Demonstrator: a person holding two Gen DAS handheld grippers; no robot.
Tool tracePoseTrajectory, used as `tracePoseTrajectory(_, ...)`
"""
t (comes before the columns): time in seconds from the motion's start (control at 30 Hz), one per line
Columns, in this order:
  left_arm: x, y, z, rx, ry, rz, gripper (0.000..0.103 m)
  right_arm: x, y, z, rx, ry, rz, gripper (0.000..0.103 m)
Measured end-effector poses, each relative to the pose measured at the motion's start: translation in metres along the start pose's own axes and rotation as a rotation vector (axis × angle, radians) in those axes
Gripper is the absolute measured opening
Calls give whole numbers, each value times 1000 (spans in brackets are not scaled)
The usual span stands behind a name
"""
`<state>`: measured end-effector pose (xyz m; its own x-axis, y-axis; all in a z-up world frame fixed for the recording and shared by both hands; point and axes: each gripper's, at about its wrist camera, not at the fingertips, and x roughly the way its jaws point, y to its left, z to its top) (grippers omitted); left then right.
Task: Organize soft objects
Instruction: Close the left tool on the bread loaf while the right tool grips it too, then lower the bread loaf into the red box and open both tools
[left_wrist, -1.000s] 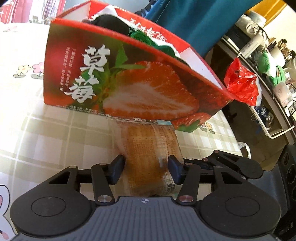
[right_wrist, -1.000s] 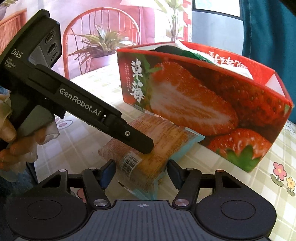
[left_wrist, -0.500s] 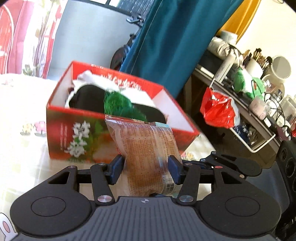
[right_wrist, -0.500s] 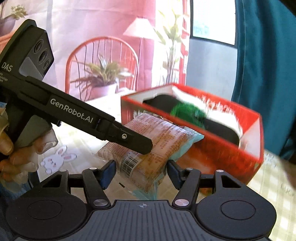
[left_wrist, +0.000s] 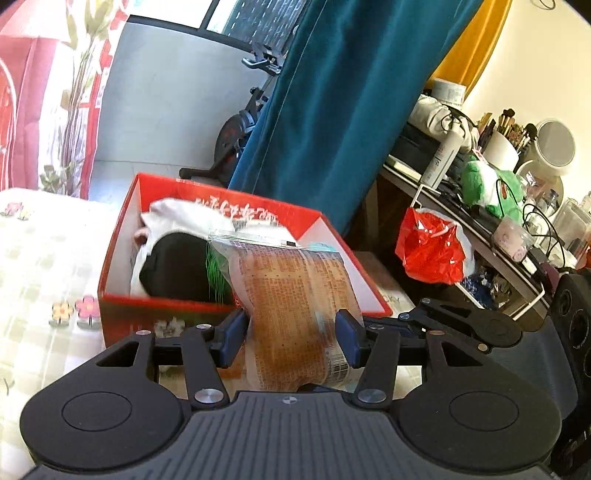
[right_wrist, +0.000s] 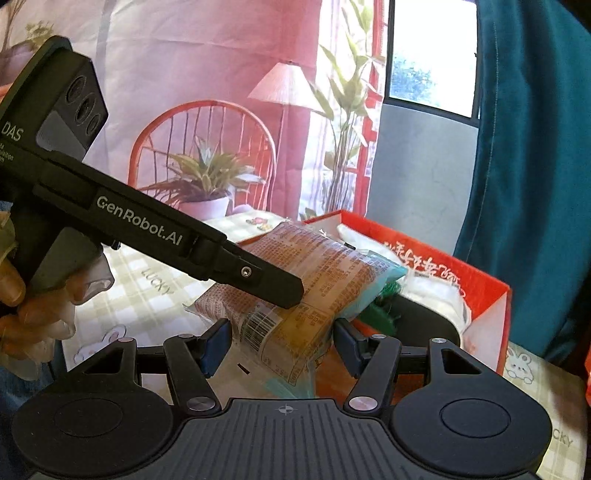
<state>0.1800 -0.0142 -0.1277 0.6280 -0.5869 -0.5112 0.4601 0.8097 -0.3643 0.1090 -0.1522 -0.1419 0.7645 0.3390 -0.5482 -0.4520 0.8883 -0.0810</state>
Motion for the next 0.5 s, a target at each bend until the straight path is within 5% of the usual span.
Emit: tracePoseTrajectory(0.5,44,9,64,-8,-44,-34,52,37,-55,51,11,-35,-49,57)
